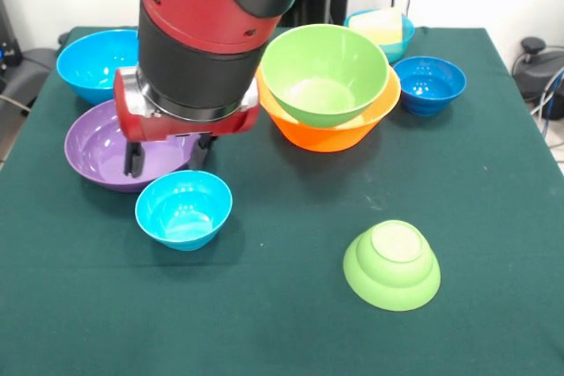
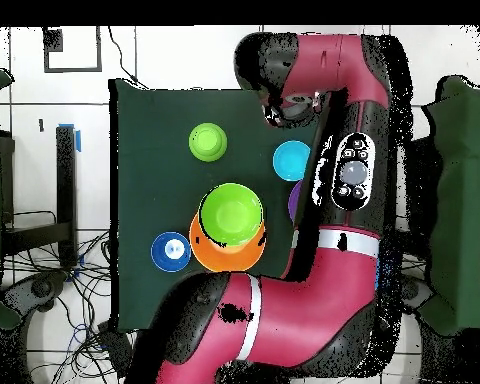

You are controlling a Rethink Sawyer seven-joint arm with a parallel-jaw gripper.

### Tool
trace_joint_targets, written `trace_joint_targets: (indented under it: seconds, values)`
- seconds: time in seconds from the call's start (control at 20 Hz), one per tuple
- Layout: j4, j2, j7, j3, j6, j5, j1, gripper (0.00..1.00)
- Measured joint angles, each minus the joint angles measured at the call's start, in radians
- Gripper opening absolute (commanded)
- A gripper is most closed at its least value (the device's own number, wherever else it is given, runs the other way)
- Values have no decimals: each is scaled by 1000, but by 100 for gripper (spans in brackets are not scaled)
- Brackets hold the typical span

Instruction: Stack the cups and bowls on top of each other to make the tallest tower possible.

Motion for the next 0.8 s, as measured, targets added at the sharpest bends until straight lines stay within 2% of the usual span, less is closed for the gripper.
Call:
trace_joint_targets:
  seconds: [0.4, 0.8]
  values:
    - [-1, 9, 0, -62, 0, 0, 8, 100]
    - [-26, 21, 0, -88, 0, 0, 19, 100]
